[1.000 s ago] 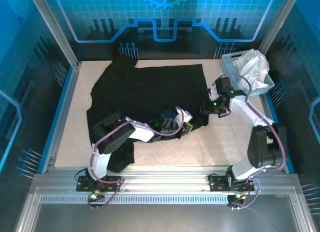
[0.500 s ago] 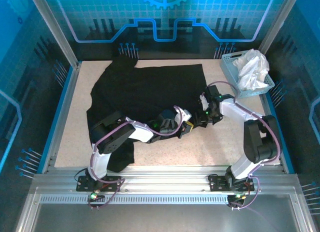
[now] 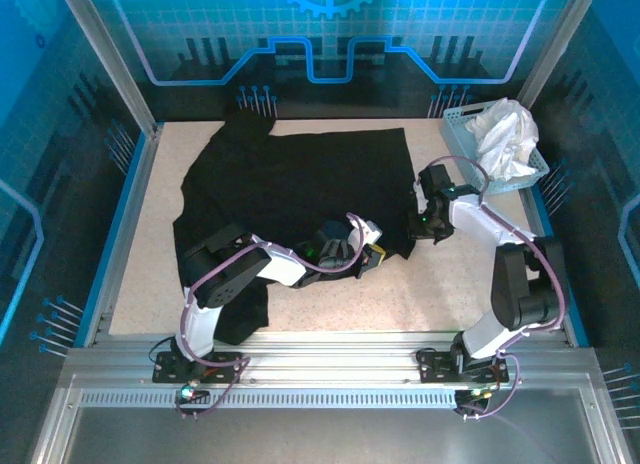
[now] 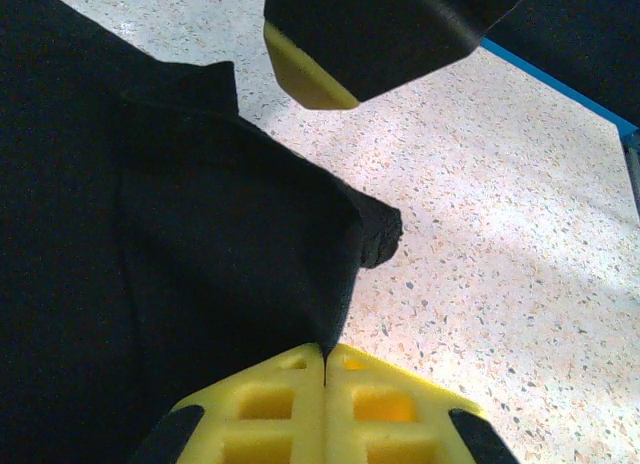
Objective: Fold the inside-out t-shirt
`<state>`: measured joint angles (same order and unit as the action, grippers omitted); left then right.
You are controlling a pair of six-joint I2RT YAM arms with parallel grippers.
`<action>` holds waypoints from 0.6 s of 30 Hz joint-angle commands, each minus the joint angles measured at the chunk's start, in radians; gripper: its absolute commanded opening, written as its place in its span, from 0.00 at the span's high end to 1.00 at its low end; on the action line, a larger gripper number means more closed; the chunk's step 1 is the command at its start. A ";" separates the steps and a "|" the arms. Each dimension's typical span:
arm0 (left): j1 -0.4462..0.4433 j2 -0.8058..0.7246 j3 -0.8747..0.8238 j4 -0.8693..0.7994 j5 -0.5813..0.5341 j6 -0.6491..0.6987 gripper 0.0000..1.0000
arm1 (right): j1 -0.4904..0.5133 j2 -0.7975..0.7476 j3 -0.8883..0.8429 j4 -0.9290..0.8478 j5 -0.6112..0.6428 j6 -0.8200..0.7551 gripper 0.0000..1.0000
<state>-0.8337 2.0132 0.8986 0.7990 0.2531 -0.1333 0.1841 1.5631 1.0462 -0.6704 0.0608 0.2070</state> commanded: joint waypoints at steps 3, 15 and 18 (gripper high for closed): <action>0.006 -0.002 -0.007 0.035 0.017 -0.009 1.00 | 0.012 -0.114 -0.080 0.026 -0.183 0.063 0.55; 0.007 -0.008 -0.009 0.038 0.019 -0.018 1.00 | 0.018 0.002 -0.109 0.084 -0.164 0.110 0.72; 0.006 -0.010 -0.009 0.038 0.017 -0.015 1.00 | -0.013 -0.010 -0.118 0.090 -0.183 0.099 0.85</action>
<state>-0.8337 2.0132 0.8986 0.7990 0.2527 -0.1337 0.2012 1.5589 0.9432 -0.5976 -0.0933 0.3077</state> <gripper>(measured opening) 0.053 0.173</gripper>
